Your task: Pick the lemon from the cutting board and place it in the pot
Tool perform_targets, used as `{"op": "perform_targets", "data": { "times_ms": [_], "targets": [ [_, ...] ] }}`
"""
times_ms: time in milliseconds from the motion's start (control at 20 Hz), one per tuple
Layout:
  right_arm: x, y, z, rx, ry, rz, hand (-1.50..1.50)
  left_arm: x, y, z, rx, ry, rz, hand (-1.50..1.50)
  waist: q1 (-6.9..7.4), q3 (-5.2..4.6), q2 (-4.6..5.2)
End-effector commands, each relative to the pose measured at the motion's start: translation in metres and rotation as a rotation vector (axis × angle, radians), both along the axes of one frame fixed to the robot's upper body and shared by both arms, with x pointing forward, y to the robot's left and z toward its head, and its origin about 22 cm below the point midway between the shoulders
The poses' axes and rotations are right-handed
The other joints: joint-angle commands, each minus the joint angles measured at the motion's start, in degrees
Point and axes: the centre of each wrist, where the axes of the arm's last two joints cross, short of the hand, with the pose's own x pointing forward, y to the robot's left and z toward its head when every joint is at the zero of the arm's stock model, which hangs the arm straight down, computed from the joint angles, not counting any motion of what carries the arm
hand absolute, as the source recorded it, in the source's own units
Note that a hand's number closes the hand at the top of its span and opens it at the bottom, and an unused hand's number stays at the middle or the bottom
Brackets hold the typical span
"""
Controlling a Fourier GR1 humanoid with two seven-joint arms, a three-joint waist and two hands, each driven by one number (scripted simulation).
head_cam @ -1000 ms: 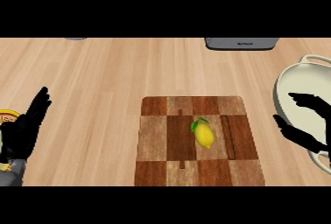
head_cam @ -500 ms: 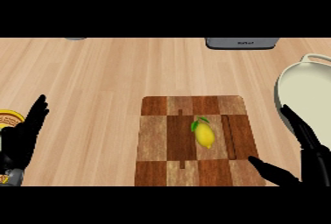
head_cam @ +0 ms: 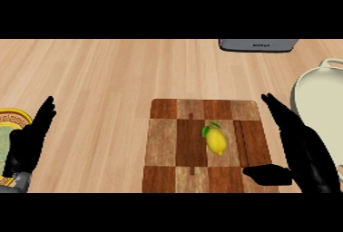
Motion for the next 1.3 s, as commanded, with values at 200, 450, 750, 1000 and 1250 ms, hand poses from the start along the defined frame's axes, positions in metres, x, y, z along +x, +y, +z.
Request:
{"op": "perform_targets", "data": {
  "times_ms": [200,450,750,1000,1250],
  "targets": [
    [0.041,0.04,0.012,-0.189,0.414,0.023,-1.5,0.009,-0.006,0.009,-0.009,-0.013,-0.004,0.0,0.86,0.07,0.24],
    [0.064,0.067,0.011,-0.191,0.541,0.043,-1.5,0.004,-0.009,0.013,-0.002,0.001,-0.004,0.0,0.28,0.19,-0.06],
    [0.081,0.075,0.007,-0.181,0.609,0.067,-1.5,-0.011,-0.003,0.006,-0.035,0.003,0.014,0.0,-0.42,0.22,-0.21],
    [0.086,0.103,0.003,-0.276,0.62,0.026,-1.5,0.004,0.0,0.011,-0.014,0.025,0.024,0.0,-1.13,0.19,-0.19],
    [0.087,0.131,-0.022,-0.288,0.651,0.028,-1.5,-0.002,-0.007,0.0,-0.012,-0.006,0.016,0.0,-1.0,0.19,-0.18]
  ]
}}
